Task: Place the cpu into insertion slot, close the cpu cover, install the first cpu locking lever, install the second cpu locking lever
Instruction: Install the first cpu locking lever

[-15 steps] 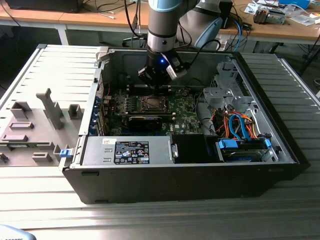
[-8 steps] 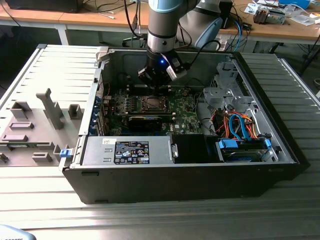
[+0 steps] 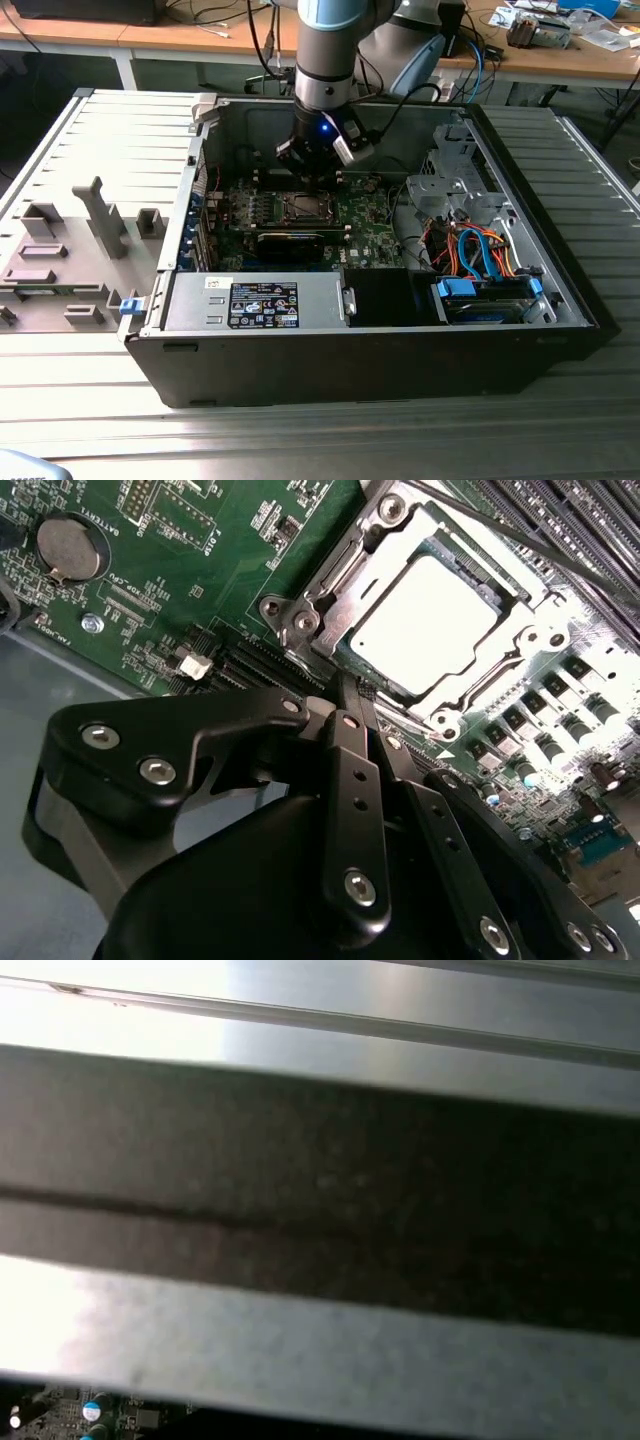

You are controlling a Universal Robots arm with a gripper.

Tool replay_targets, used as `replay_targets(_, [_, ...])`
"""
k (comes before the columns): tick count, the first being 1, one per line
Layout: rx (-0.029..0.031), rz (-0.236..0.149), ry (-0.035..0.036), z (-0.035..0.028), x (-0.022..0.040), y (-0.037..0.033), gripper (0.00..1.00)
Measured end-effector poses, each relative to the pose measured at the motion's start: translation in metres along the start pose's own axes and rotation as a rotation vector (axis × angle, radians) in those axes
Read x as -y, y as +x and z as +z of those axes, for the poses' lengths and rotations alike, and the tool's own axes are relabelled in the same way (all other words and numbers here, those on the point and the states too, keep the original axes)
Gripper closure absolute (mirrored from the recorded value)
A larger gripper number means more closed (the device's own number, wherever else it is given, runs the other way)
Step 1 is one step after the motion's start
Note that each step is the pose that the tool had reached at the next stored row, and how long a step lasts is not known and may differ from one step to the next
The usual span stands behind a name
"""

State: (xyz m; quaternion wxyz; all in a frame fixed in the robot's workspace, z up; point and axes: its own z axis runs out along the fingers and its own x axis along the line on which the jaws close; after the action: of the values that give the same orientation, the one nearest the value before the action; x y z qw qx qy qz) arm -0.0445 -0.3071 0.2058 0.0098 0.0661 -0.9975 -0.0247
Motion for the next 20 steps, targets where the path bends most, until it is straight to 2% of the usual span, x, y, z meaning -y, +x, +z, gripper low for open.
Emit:
replay_targets(8, [-0.0045, 0.000, -0.0006, 0.0029, 0.0018, -0.0037, 0.89])
replay_targets(11, [-0.0076, 0.001, -0.0009, 0.0034, 0.0025, -0.0086, 0.89])
replay_targets(14, [-0.0131, 0.001, -0.0023, 0.0060, 0.0033, -0.0132, 0.89])
replay_targets(20, [-0.0128, 0.000, -0.0086, 0.0068, 0.0033, -0.0135, 0.89])
